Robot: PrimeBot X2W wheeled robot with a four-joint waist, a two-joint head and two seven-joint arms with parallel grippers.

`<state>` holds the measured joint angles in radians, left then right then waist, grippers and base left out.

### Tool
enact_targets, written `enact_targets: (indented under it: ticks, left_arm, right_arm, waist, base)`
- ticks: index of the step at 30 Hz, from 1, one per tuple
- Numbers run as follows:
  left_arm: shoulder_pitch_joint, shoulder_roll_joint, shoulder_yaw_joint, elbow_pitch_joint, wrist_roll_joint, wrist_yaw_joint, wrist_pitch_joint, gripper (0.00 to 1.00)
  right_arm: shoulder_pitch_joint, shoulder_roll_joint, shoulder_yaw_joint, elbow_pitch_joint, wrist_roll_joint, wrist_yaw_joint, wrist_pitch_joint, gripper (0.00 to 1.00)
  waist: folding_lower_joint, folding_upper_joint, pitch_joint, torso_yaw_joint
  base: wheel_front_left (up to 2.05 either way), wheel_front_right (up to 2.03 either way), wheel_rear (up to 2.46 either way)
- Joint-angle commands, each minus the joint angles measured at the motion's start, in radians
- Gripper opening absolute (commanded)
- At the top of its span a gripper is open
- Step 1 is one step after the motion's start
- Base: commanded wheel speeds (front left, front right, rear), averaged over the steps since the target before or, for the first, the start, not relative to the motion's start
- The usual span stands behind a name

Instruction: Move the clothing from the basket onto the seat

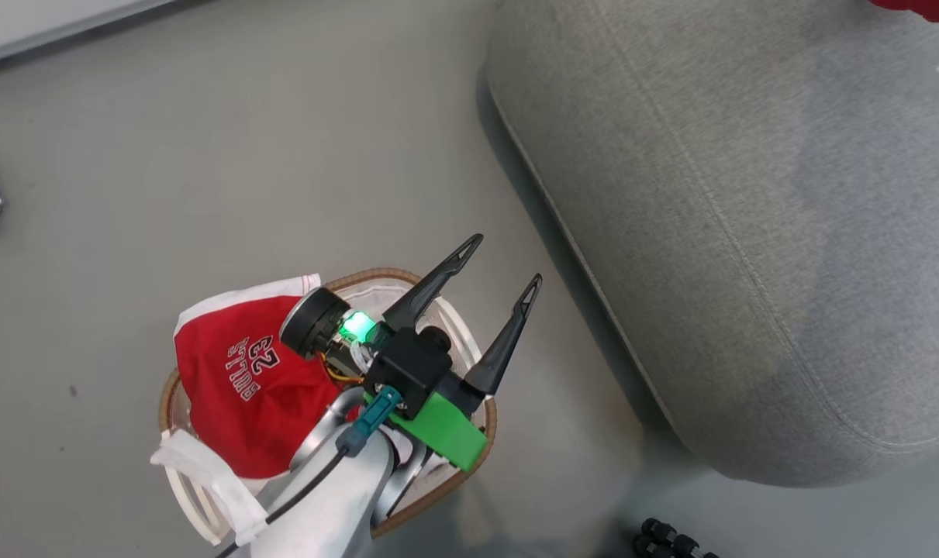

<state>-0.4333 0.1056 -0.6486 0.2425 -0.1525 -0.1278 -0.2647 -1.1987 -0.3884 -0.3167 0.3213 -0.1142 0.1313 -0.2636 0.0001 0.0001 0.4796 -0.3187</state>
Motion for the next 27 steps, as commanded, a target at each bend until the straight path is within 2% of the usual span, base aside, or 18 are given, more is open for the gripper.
enact_targets:
  ticks: [1,5,13,15,23,24,25,26,27]
  left_arm:
    - [-0.032,-0.004,-0.002,-0.001,0.014,-0.004,0.000,1.00]
    - [-0.066,-0.008,-0.003,0.001,0.031,-0.005,0.000,1.00]
    - [-0.101,0.000,0.022,0.005,0.053,0.001,0.000,1.00]
    - [-0.106,0.004,0.020,0.009,0.057,0.001,0.000,1.00]
    - [-0.119,0.021,0.023,0.024,0.055,-0.001,0.000,1.00]
    - [-0.116,0.022,0.023,0.025,0.053,-0.001,0.000,1.00]
    - [-0.114,0.023,0.024,0.026,0.052,-0.001,0.000,1.00]
    - [-0.110,0.024,0.024,0.028,0.051,-0.001,0.000,1.00]
    - [-0.106,0.025,0.023,0.030,0.048,-0.001,0.000,1.00]
  right_arm:
    - [-0.007,0.001,-0.013,0.028,-0.003,-0.001,-0.002,0.00]
    - [0.002,0.013,-0.056,0.072,-0.007,-0.001,-0.002,0.00]
    - [0.118,0.092,-0.152,0.128,-0.043,-0.001,-0.002,0.00]
    - [0.150,0.115,-0.171,0.141,-0.051,-0.001,-0.002,0.00]
    - [0.235,0.137,-0.200,0.172,-0.093,-0.001,-0.002,0.00]
    - [0.247,0.140,-0.205,0.171,-0.095,-0.001,-0.002,0.13]
    - [0.256,0.145,-0.205,0.171,-0.098,-0.001,-0.002,0.32]
    - [0.269,0.149,-0.204,0.170,-0.100,-0.001,-0.002,0.74]
    - [0.280,0.151,-0.201,0.171,-0.104,-0.001,-0.002,1.00]
  waist:
    - [-0.0001,-0.0001,0.124,0.097]
    - [-0.0001,-0.0001,0.191,0.116]
    - [-0.0001,-0.0001,0.274,0.118]
    - [-0.0001,-0.0001,0.282,0.113]
    - [-0.0001,-0.0001,0.278,0.079]
    - [-0.0001,-0.0001,0.275,0.075]
    - [-0.0001,-0.0001,0.271,0.072]
    - [-0.0001,-0.0001,0.266,0.069]
    - [-0.0001,-0.0001,0.262,0.068]
  base:
    - [0.00,0.00,0.00]
    - [0.00,0.00,0.00]
    - [0.00,0.00,0.00]
    - [0.00,0.00,0.00]
    - [0.00,0.00,0.00]
    - [0.00,0.00,0.00]
    - [0.00,0.00,0.00]
    - [0.00,0.00,0.00]
    - [0.00,0.00,0.00]
